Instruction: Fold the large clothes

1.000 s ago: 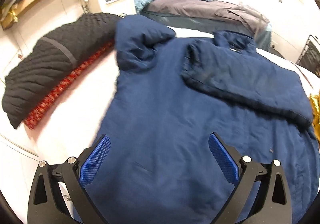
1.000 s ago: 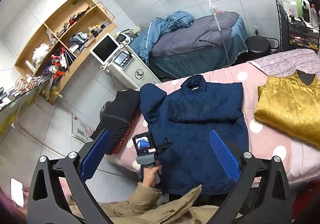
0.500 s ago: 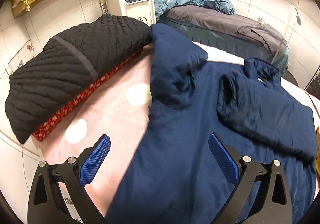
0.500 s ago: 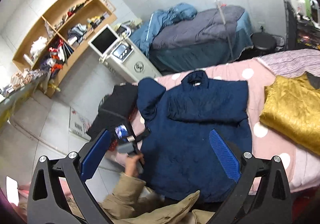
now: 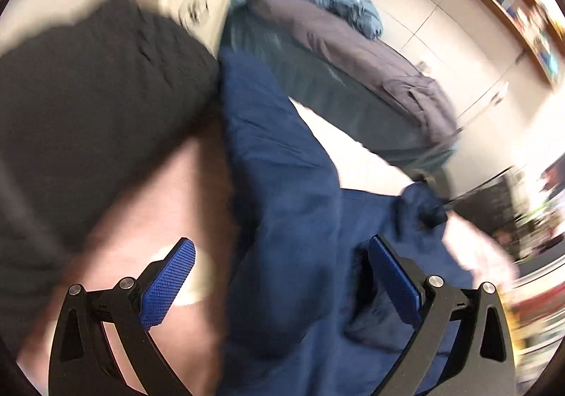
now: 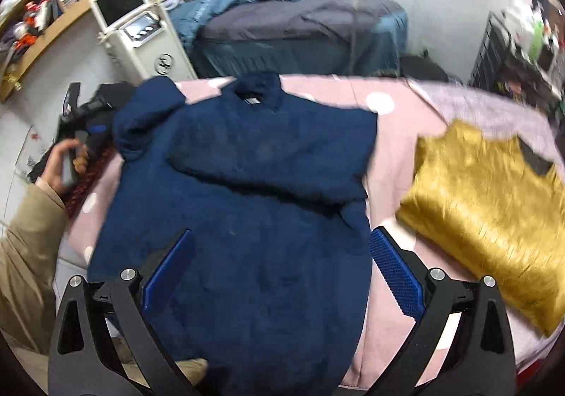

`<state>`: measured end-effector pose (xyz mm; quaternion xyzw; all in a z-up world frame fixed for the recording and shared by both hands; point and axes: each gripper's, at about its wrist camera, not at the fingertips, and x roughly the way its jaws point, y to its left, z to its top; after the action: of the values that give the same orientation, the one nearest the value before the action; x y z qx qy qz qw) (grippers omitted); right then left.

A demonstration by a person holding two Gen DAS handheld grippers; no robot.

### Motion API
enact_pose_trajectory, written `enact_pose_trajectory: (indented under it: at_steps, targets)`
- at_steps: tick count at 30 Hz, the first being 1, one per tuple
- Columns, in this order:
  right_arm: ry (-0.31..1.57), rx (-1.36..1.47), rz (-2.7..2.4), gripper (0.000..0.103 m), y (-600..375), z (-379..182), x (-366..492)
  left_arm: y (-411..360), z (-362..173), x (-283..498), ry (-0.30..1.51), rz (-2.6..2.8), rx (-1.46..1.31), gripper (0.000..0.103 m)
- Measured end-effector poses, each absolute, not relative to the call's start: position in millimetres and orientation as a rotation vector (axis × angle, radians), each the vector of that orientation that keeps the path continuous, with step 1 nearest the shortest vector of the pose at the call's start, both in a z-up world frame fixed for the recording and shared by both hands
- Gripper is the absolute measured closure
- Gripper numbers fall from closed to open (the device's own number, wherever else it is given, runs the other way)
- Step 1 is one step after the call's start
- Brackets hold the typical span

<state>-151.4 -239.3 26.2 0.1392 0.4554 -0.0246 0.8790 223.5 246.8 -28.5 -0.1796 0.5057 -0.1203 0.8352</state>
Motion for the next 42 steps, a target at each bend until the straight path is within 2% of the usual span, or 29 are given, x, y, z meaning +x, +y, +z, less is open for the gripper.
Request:
enact_pose_trajectory:
  at_steps: [5, 8, 10, 11, 12, 14, 15, 20, 23, 25, 26, 27, 29, 31, 34, 35, 36, 37, 42]
  targets:
    - [1.017, 0.496, -0.087, 0.005, -268, -16, -148, 260, -63, 272, 1.127, -0.241, -0.623, 0.007]
    - [1.024, 0.536, -0.118, 0.005, -274, -22, -149, 248, -59, 295, 1.097, -0.236, -0.599, 0.008]
    - [1.025, 0.553, -0.129, 0.005, -277, -25, -148, 235, -53, 308, 1.089, -0.216, -0.557, 0.020]
    - [1.025, 0.553, -0.136, 0.005, -277, -24, -147, 229, -51, 311, 1.088, -0.212, -0.541, 0.051]
    - [1.022, 0.549, -0.142, 0.005, -276, -24, -147, 222, -48, 313, 1.089, -0.213, -0.520, 0.072]
    - [1.012, 0.540, -0.150, 0.005, -275, -22, -148, 198, -33, 309, 1.065, -0.261, -0.451, 0.088]
    - [1.008, 0.537, -0.153, 0.005, -275, -21, -148, 189, -26, 305, 1.046, -0.301, -0.417, 0.092]
    - [0.992, 0.514, -0.150, 0.005, -272, -20, -149, 94, 9, 215, 0.966, -0.558, -0.122, 0.093]
    - [0.983, 0.505, -0.141, 0.005, -269, -21, -149, 48, 10, 132, 0.914, -0.685, 0.049, 0.093]
    - [0.994, 0.494, -0.136, 0.005, -266, -25, -149, 22, -13, 80, 0.937, -0.709, 0.165, 0.091]
    - [1.002, 0.497, -0.128, 0.005, -265, -28, -149, 17, -24, 68, 0.958, -0.712, 0.168, 0.078]
    - [1.012, 0.500, -0.116, 0.005, -263, -32, -148, 13, -41, 56, 0.991, -0.715, 0.172, 0.059]
    - [1.040, 0.496, -0.100, 0.005, -258, -40, -147, 8, -80, 43, 1.054, -0.684, 0.186, 0.039]
    - [1.062, 0.495, -0.073, 0.005, -252, -44, -147, 11, -107, 43, 1.090, -0.619, 0.152, 0.038]
    - [1.041, 0.467, -0.075, 0.005, -248, -40, -154, 29, -99, 32, 1.056, -0.598, 0.048, 0.033]
    - [1.025, 0.451, -0.085, 0.005, -248, -38, -158, 34, -91, 30, 1.036, -0.602, 0.010, 0.025]
    - [1.012, 0.437, -0.095, 0.005, -249, -36, -160, 42, -81, 27, 1.005, -0.618, -0.048, 0.013]
    - [0.999, 0.414, -0.110, 0.005, -249, -36, -162, 53, -69, 23, 0.958, -0.639, -0.117, 0.008]
    - [1.030, 0.290, -0.130, 0.005, -243, -49, -146, 81, -45, 31, 0.901, -0.529, -0.175, 0.006]
